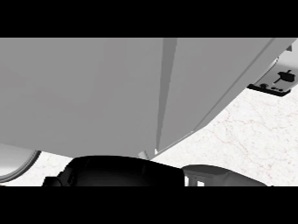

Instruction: Pick up the bottled water, place it into the cabinet and close the cabinet

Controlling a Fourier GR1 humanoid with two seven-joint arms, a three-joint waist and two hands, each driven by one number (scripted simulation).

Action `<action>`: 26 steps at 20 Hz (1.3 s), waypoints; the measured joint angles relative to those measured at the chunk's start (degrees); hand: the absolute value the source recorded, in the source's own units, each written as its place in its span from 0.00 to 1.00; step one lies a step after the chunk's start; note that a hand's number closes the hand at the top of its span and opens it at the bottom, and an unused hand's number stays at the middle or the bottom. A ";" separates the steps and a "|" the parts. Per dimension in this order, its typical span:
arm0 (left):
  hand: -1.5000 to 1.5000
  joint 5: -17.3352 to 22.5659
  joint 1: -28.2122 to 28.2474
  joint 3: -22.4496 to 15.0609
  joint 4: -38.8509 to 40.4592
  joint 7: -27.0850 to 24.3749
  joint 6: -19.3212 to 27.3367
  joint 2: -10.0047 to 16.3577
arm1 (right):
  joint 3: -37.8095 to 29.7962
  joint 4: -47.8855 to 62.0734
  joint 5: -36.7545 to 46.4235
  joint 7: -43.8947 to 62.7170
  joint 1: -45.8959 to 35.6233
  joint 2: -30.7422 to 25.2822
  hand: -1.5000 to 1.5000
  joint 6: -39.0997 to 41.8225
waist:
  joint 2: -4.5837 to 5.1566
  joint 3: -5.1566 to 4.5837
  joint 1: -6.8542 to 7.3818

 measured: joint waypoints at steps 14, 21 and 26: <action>0.00 -2.61 10.87 9.24 -0.41 0.37 -7.08 -6.56 | -9.01 23.00 -10.57 -3.15 -5.12 0.00 1.00 6.04 | 0.08 0.44 -4.36; 0.00 -2.70 12.65 12.74 -1.10 3.34 -9.49 -9.77 | -15.55 32.21 -9.29 -6.80 -4.42 -2.58 1.00 12.65 | 0.18 0.31 -4.99; 0.00 -2.92 12.45 14.71 -1.59 5.23 -10.45 -12.21 | -17.09 36.60 -5.50 -11.53 -5.23 -3.08 1.00 18.24 | -0.12 0.05 -4.92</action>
